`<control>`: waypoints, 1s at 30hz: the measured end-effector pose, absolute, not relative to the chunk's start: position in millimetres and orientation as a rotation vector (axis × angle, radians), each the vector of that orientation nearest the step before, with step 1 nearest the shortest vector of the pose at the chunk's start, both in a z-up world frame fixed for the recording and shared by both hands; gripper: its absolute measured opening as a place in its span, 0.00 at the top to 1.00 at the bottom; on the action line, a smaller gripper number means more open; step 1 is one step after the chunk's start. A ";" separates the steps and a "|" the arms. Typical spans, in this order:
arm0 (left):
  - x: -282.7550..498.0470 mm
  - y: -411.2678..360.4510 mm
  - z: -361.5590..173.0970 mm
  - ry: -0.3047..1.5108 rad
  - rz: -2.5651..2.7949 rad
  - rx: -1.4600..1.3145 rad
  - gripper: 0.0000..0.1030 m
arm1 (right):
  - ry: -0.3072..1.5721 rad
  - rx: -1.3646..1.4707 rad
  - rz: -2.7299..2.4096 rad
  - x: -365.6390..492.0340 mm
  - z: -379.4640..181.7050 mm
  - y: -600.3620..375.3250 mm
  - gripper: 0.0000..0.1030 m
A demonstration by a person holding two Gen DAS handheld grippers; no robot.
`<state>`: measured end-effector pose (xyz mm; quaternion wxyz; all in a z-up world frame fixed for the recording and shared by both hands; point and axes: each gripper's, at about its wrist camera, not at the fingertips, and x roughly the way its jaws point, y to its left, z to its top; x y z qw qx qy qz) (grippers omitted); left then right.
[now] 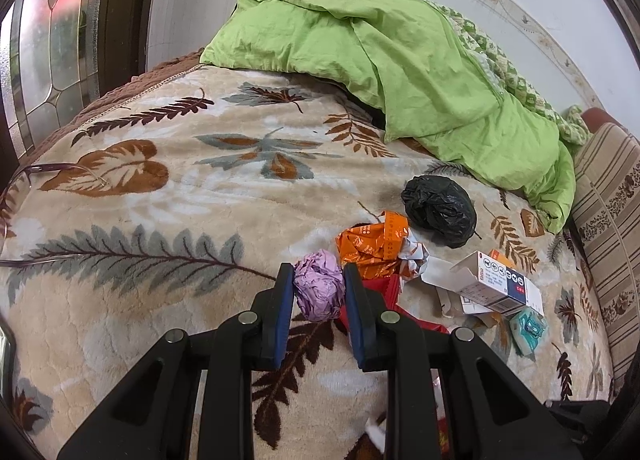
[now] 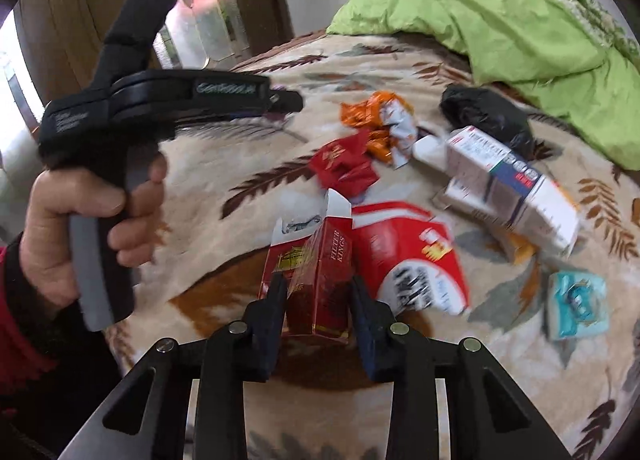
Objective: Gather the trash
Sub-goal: 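Grasp the red cigarette pack with the right gripper while the left gripper holds the paper, then lift the purple paper and red pack above the bed with both grippers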
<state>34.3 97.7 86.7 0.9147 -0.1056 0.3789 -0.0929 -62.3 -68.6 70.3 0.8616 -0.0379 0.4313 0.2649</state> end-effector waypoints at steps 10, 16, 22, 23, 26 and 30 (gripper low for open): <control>28.6 108.7 92.7 0.767 -0.181 -0.219 0.77 | 0.896 -0.141 0.504 -72.9 70.4 -47.6 0.35; 25.8 114.4 93.7 0.766 -0.176 -0.223 0.77 | 0.937 -0.234 0.453 -70.3 55.6 -28.0 0.35; 22.7 116.7 95.4 0.762 -0.180 -0.237 0.77 | 0.965 -0.133 0.435 -60.4 52.9 -41.1 0.43; 21.1 116.9 96.7 0.759 -0.183 -0.240 0.77 | 0.955 -0.122 0.428 -60.8 55.6 -43.3 0.43; 13.5 114.5 99.2 0.752 -0.190 -0.241 0.77 | 0.908 -0.071 0.427 -66.1 67.6 -51.3 0.43; -2.3 104.7 103.0 0.738 -0.208 -0.220 0.77 | 0.823 0.003 0.342 -82.5 85.0 -70.9 0.43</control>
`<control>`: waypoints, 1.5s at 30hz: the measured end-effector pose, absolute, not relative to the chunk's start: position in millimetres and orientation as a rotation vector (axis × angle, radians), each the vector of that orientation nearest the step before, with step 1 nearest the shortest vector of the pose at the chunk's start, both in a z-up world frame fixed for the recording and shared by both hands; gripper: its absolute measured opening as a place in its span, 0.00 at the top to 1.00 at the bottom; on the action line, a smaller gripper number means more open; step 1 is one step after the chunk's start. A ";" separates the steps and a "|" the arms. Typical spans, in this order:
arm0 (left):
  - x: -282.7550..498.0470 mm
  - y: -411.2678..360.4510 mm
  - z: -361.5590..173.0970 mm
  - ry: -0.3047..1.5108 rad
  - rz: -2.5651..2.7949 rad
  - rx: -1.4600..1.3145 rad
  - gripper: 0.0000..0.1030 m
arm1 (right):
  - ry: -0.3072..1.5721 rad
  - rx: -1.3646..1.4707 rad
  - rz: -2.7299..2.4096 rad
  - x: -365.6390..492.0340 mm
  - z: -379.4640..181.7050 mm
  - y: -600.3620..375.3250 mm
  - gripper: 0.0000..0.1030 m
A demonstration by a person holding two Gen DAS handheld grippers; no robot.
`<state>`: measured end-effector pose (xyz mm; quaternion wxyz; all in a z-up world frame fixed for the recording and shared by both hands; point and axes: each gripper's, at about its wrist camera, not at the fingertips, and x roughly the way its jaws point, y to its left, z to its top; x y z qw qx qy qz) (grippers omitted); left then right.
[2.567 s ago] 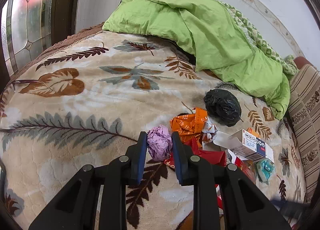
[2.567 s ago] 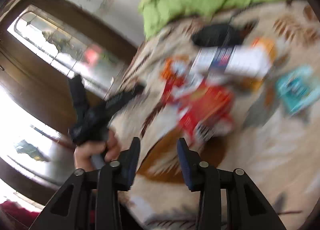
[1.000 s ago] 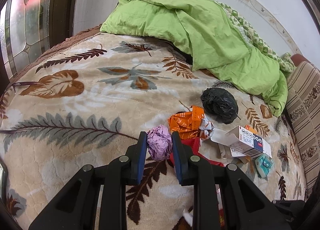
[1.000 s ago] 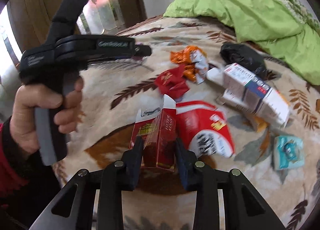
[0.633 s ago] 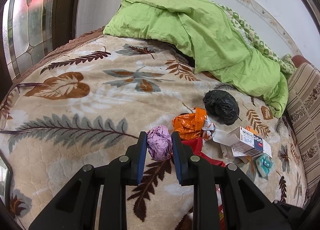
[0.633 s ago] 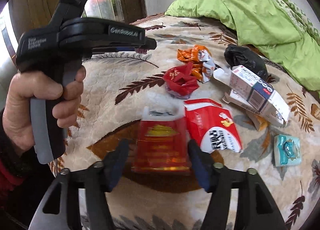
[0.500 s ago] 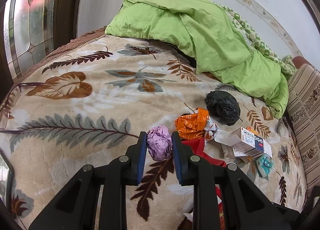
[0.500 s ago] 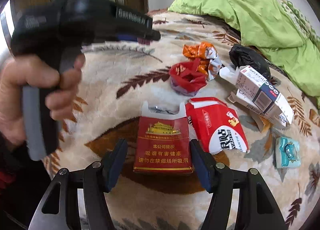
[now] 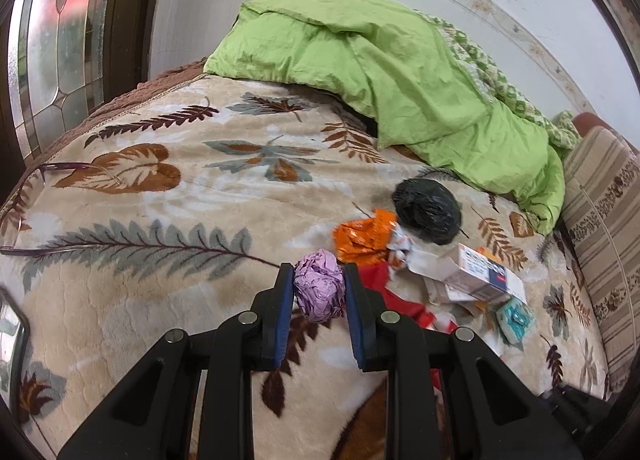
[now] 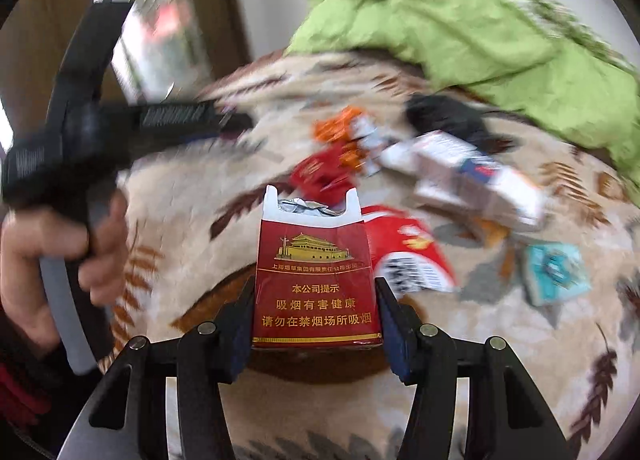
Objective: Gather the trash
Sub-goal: 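Lift the purple paper and red pack above the bed with both grippers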
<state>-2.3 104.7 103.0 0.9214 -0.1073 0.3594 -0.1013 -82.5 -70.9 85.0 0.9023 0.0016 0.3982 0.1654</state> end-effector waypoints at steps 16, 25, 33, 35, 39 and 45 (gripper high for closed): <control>-106.9 26.7 106.4 0.710 -0.347 -0.037 0.77 | 0.637 0.172 0.041 -176.9 119.0 -150.0 0.43; -137.0 14.9 99.2 0.715 -0.335 0.011 0.77 | 0.642 0.264 0.041 -194.1 115.2 -166.8 0.43; -135.2 10.4 95.9 0.686 -0.302 0.058 0.77 | 0.646 0.258 0.058 -192.8 111.8 -160.7 0.43; -132.8 9.4 94.5 0.683 -0.296 0.067 0.77 | 0.650 0.261 0.056 -191.4 111.1 -161.0 0.43; -131.1 6.6 93.4 0.675 -0.290 0.082 0.77 | 0.655 0.253 0.054 -189.9 110.5 -160.6 0.43; -130.6 4.4 93.1 0.671 -0.291 0.089 0.77 | 0.660 0.249 0.053 -188.5 110.1 -158.8 0.43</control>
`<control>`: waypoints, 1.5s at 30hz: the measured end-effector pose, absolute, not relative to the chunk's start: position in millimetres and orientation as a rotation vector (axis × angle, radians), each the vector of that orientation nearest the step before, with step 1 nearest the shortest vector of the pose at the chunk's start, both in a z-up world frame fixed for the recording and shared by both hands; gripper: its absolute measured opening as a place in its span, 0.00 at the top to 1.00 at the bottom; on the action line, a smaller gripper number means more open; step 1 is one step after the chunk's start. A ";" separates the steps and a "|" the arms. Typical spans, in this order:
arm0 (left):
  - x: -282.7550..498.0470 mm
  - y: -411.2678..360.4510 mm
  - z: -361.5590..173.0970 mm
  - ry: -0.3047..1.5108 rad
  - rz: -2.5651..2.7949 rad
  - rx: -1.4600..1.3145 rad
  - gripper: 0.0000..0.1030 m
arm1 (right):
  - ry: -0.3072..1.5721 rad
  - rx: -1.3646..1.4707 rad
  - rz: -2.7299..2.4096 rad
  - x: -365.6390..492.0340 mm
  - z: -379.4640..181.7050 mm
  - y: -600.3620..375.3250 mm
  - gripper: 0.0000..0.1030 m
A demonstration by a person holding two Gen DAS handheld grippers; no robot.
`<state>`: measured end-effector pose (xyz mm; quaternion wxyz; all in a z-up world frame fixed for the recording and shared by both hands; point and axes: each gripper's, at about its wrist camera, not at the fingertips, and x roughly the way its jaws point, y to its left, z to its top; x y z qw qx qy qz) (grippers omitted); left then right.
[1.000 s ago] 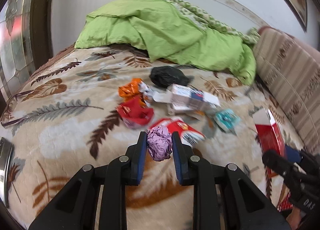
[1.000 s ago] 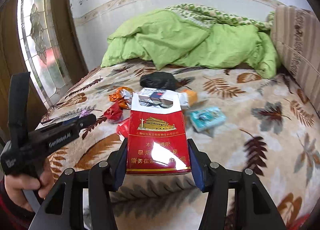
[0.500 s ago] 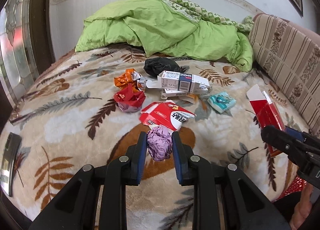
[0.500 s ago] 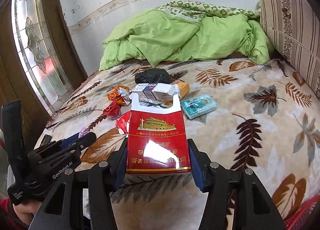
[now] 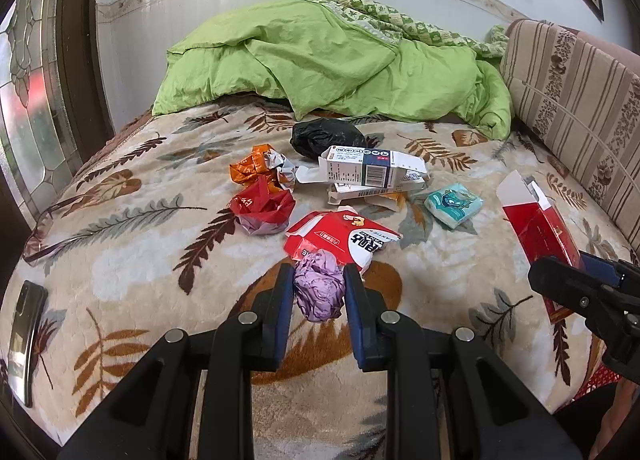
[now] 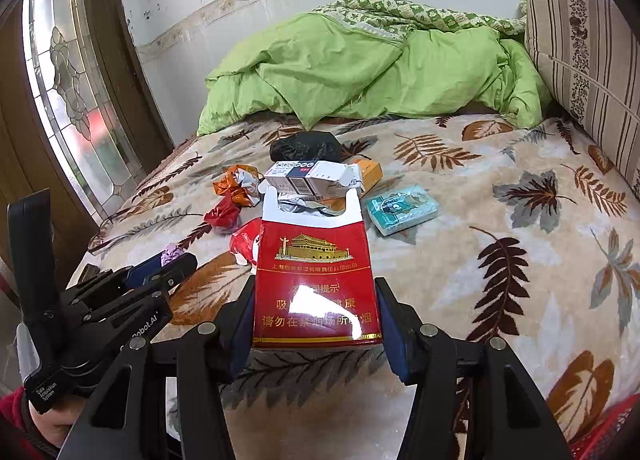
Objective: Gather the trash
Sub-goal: 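Lift the purple paper and red pack above the bed with both grippers, then carry both held items over the red mesh basket and open both grippers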
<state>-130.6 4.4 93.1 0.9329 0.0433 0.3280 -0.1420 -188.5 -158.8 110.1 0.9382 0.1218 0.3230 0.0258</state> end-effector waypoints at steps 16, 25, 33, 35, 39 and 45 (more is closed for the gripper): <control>-132.2 -5.3 92.5 0.654 -0.296 0.122 0.77 | 0.659 0.250 0.051 -187.9 108.6 -161.8 0.43; -132.7 -6.2 92.8 0.655 -0.292 0.119 0.77 | 0.659 0.250 0.051 -188.3 109.2 -162.4 0.43; -129.6 0.5 91.1 0.667 -0.273 0.107 0.77 | 0.659 0.250 0.050 -188.6 109.1 -162.7 0.43; -128.2 3.8 90.9 0.670 -0.264 0.101 0.77 | 0.659 0.249 0.050 -188.4 109.3 -162.1 0.43; -125.1 9.1 91.3 0.674 -0.242 0.094 0.77 | 0.659 0.249 0.050 -188.4 109.6 -161.4 0.43; -121.4 14.3 90.5 0.687 -0.219 0.080 0.77 | 0.659 0.249 0.050 -188.3 109.4 -162.1 0.43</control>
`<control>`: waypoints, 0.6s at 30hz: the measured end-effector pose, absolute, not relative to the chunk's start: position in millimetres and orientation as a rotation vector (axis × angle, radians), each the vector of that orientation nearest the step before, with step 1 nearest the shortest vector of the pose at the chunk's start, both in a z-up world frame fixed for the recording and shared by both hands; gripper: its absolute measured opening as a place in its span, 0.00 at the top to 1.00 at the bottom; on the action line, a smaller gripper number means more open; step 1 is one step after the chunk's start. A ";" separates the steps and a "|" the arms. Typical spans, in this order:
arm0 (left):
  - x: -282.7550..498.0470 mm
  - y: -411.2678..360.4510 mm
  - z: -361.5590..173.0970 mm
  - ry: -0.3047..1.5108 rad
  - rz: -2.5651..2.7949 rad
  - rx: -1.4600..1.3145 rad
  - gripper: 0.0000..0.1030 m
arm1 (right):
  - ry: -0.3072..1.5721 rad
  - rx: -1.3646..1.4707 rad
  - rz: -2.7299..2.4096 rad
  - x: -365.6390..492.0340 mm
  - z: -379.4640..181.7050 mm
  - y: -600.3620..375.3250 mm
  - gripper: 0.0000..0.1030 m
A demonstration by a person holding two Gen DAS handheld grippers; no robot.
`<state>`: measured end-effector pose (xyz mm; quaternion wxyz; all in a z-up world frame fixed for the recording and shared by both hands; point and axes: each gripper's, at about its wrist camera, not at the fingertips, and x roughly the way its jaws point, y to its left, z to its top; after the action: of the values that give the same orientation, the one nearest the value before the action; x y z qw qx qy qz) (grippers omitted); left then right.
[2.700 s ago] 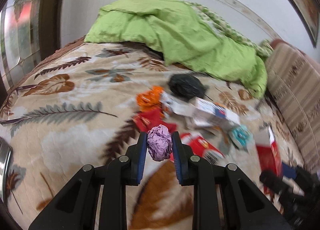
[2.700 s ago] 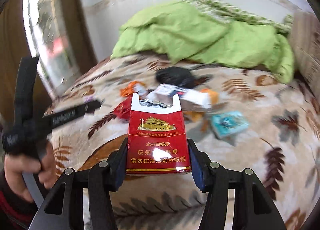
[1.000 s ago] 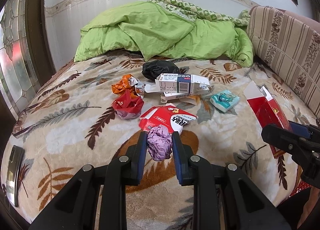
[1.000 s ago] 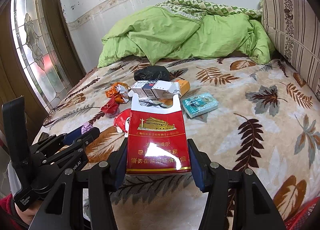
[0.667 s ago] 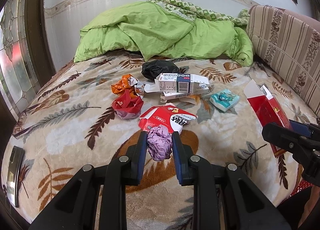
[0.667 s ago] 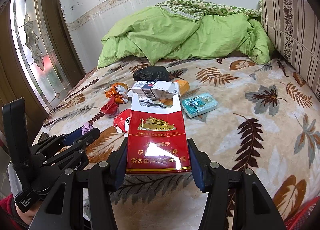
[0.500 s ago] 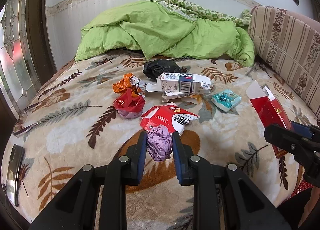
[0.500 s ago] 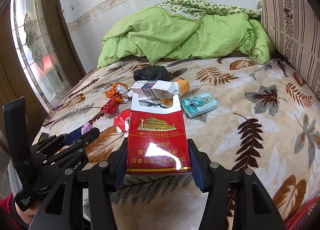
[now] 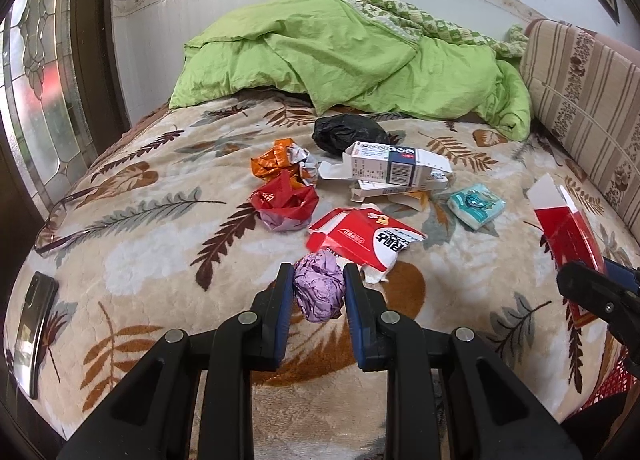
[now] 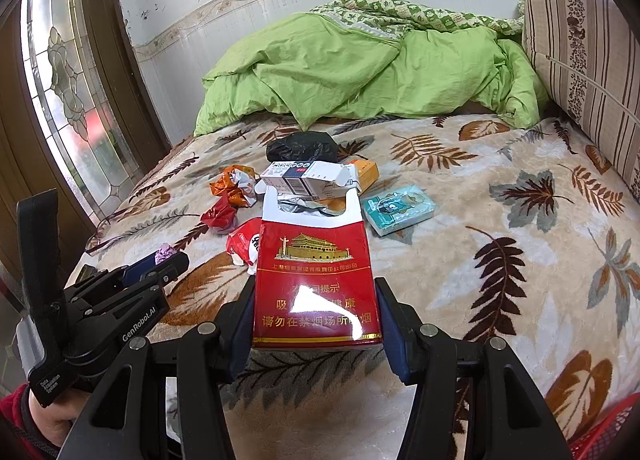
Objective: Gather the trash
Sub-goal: 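Carry both held items over the red mesh basket and open both grippers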
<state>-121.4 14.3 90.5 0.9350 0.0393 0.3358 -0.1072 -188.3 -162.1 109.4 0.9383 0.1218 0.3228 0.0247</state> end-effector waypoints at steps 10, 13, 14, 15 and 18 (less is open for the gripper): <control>-120.2 16.2 90.4 0.691 -0.223 0.073 0.77 | 0.658 0.250 0.050 -187.9 109.6 -161.8 0.43; -124.2 12.7 92.0 0.687 -0.265 0.060 0.77 | 0.652 0.257 0.044 -189.9 110.1 -165.0 0.43; -126.5 10.3 93.5 0.685 -0.289 0.058 0.77 | 0.645 0.268 0.042 -191.5 111.1 -168.4 0.43; -128.3 8.2 94.4 0.686 -0.308 0.056 0.77 | 0.642 0.284 0.042 -193.4 111.8 -172.5 0.43; -138.8 -0.9 101.6 0.681 -0.386 0.041 0.77 | 0.659 0.370 0.054 -200.4 111.0 -187.8 0.43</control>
<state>-138.8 -0.9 101.6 0.9242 0.0199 0.3317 -0.1883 -200.4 -187.8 111.0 0.9291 0.1808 0.3215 0.0262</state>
